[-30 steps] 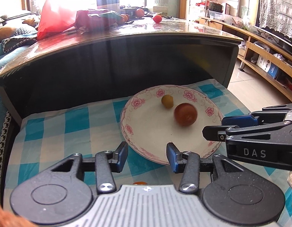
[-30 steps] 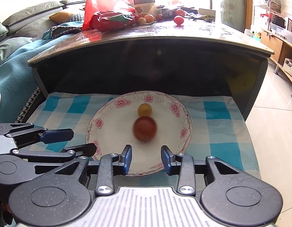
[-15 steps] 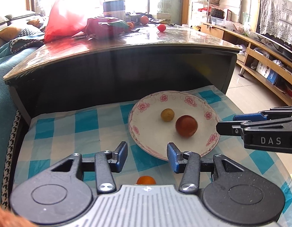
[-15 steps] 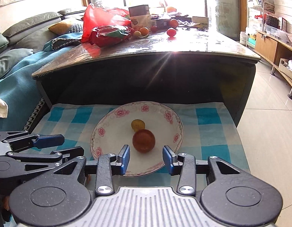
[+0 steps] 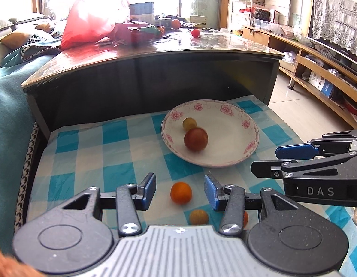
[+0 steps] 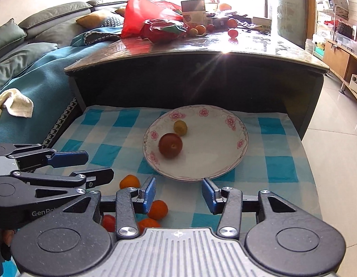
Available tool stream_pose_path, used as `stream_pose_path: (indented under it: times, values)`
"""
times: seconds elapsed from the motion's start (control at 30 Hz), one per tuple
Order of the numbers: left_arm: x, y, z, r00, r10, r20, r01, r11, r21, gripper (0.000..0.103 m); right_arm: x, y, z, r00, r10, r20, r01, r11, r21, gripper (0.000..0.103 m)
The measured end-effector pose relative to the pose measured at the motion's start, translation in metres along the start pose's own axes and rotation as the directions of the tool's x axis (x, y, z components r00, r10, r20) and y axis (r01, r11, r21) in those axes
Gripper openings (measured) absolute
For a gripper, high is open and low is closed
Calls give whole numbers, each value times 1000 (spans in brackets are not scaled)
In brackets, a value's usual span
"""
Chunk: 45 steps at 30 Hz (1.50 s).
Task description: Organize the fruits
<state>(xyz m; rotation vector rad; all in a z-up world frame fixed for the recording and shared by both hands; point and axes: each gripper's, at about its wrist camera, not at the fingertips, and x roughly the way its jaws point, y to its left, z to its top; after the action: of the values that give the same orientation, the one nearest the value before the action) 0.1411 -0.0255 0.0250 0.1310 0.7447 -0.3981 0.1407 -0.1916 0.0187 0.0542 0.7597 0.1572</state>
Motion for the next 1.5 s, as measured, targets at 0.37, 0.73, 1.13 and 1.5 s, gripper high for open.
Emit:
stream_pose_path:
  times: [0.37,0.73,1.13,1.5]
  values:
    - [-29,6,-50,998,9,-64,-6,999,54,55,-22,24,-42,998,12,-64,-16,998,-54,42]
    - [-13,12,-76,993,-17,-116,30,993,115,55,-4,27,-59,992,51,-115,-60,995,-78,48]
    - [12,19,-80,992,-22,-124,39,989,143,56,24,29,-55,990,70,-119,-81,993,-88,48]
    - [26,20,-79,994,-20,-112,37,989,145,56,45,28,-56,985,67,-157,-84,990,-109,43]
